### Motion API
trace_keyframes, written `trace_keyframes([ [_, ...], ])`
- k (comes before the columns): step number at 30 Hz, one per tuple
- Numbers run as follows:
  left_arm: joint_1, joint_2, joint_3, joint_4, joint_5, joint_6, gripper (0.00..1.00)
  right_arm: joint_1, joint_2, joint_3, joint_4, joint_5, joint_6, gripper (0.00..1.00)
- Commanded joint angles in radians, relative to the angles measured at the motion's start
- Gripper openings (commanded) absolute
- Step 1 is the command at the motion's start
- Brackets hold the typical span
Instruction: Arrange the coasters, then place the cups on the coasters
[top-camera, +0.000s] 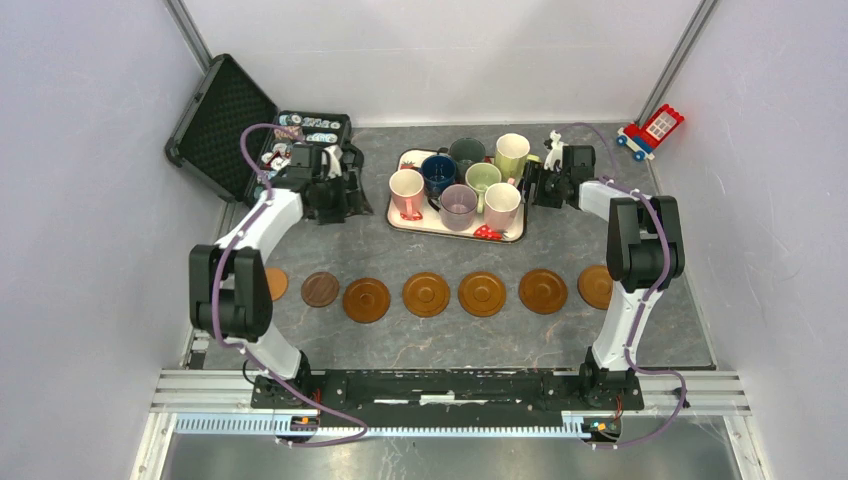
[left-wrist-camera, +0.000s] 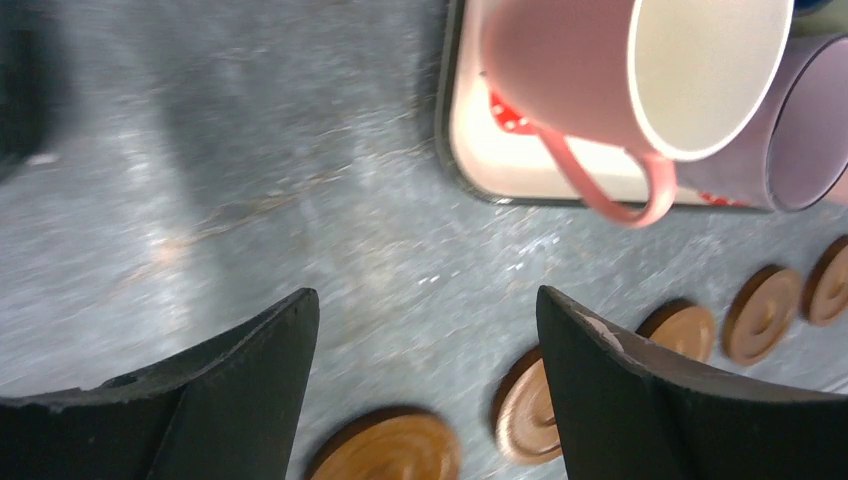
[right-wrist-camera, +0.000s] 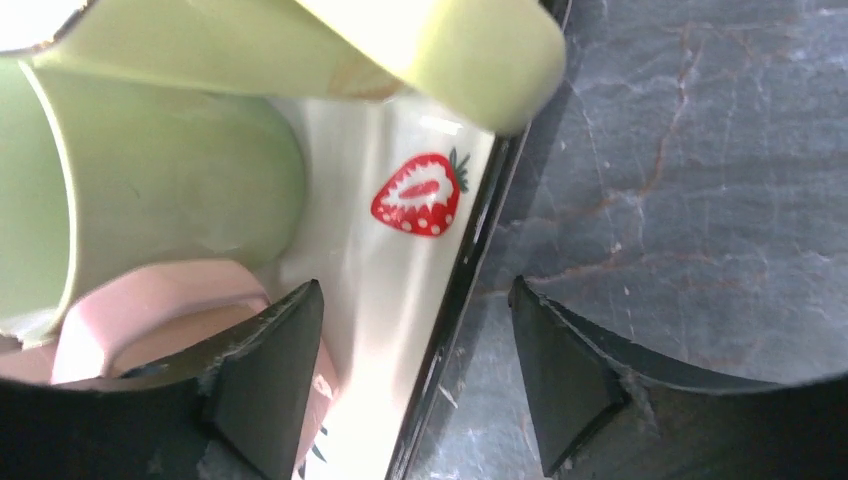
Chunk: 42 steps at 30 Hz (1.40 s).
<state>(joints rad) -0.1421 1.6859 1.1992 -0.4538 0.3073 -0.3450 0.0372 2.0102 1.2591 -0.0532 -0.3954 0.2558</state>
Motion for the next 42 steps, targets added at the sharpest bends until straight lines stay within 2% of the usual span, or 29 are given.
trace_keyframes([
  [1,0.086,-0.096,0.042,-0.258,-0.053,0.308,0.85,-0.031,-0.078,-0.037,-0.101,0.009,-0.028,0.8],
  [5,0.109,-0.091,0.091,-0.45,-0.171,0.575,0.82,-0.095,-0.125,-0.068,-0.13,-0.004,-0.067,0.88],
  [9,0.11,-0.081,0.085,-0.519,-0.221,0.681,0.79,-0.119,-0.151,-0.079,-0.159,-0.025,-0.114,0.93],
  [15,0.083,-0.039,0.065,-0.485,-0.276,0.652,0.7,-0.152,-0.202,-0.068,-0.189,-0.041,-0.171,0.95],
  [19,0.047,0.005,0.06,-0.46,-0.302,0.615,0.59,-0.174,-0.225,-0.055,-0.218,-0.047,-0.2,0.96],
  [21,0.026,0.016,0.039,-0.438,-0.333,0.596,0.57,-0.184,-0.236,-0.051,-0.229,-0.045,-0.21,0.96],
  [30,-0.025,0.056,-0.039,-0.379,-0.393,0.573,0.54,-0.198,-0.28,-0.053,-0.264,-0.062,-0.247,0.98],
  [42,-0.027,0.072,-0.13,-0.35,-0.439,0.584,0.51,-0.203,-0.278,-0.067,-0.265,-0.055,-0.247,0.98],
])
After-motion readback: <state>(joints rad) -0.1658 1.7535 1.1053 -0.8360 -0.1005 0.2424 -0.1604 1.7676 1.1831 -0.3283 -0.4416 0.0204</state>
